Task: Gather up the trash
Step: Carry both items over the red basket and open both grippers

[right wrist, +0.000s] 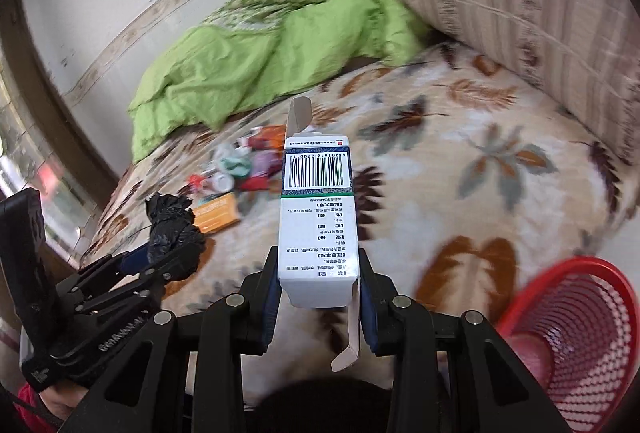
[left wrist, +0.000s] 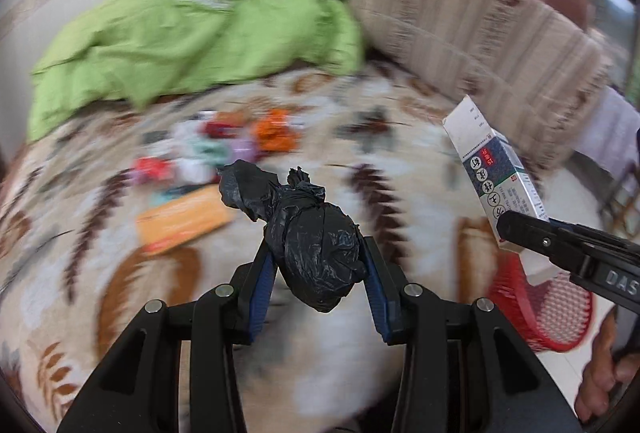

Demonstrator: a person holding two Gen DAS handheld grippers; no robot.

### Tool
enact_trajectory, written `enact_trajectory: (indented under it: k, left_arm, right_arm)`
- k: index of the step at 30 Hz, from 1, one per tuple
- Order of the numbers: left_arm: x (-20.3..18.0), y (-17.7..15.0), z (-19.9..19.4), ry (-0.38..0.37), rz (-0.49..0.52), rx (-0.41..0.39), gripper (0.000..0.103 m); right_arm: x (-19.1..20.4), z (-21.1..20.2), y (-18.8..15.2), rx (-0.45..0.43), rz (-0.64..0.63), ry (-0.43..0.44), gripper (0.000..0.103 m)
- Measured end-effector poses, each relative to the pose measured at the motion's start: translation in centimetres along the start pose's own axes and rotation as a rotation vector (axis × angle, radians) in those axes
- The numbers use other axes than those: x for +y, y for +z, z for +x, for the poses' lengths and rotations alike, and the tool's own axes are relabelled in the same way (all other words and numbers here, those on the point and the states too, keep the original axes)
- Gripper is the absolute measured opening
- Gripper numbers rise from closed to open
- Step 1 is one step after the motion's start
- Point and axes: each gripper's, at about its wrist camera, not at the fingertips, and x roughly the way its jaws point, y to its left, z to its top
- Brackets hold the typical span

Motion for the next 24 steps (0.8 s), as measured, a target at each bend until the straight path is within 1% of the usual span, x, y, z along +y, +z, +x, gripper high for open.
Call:
enact_trajectory:
  k: [3,6,8,10,13,16,17,18,19,20,22,24]
  left_arm:
    - [-3.2,0.9,0.6,-0.101,0.035,0.028,0.041]
    - [-7.2,1.7,1.4,-0.215,0.084,0.068,0.041]
    - [-10.0,1.7,1.8,-0.279,0.117,0.088,0.041]
    - [-13.2,1.6,2.3,-0.358,0.153,0.124,0.041]
    - [-17.1,0.9,3.0,-0.426,0.203,0.175,0.041]
    - [-19.8,0.3,4.1,-0.444,0.242,0.214,0.043]
    - [-20.5,0.2,4.5,-0.442,0.253,0.222,0.052]
    - [-21.0,0.1,4.7,-0.435,0.259,0.228,0.065]
    - [-21.4,0.0,4.9,-0.424,0.261,0.233,0.067]
    - [-21.5,0.0,5.0,-0.421,0.256,0.231,0.068]
    - [-21.3,0.2,4.9,-0.428,0.245,0.23,0.068]
    - [-20.6,0.5,4.8,-0.418,0.233,0.217,0.068]
  right_arm:
    - [-4.4,-3.2,-0.6,-0.017,0.076,-0.075,0.036]
    - [-8.6,-6.2,-1.4,-0.028,0.149,-0.15,0.036]
    - [-10.8,-8.0,-2.1,-0.027,0.177,-0.198,0.036]
    - [-12.9,-9.5,-3.0,-0.023,0.202,-0.242,0.036]
    - [-15.1,-10.8,-4.2,-0.009,0.236,-0.277,0.036]
    - [-16.7,-11.4,-5.3,0.008,0.265,-0.297,0.037]
    - [-17.1,-11.3,-5.6,0.018,0.272,-0.298,0.039]
    - [-17.5,-11.2,-5.8,0.03,0.279,-0.295,0.042]
    - [-17.9,-11.2,-6.0,0.04,0.294,-0.301,0.047]
    - [-18.2,-11.3,-6.3,0.041,0.3,-0.307,0.05]
    - [-18.6,-11.6,-6.5,0.039,0.302,-0.313,0.05]
    - [-18.6,-11.8,-6.4,0.026,0.297,-0.318,0.051]
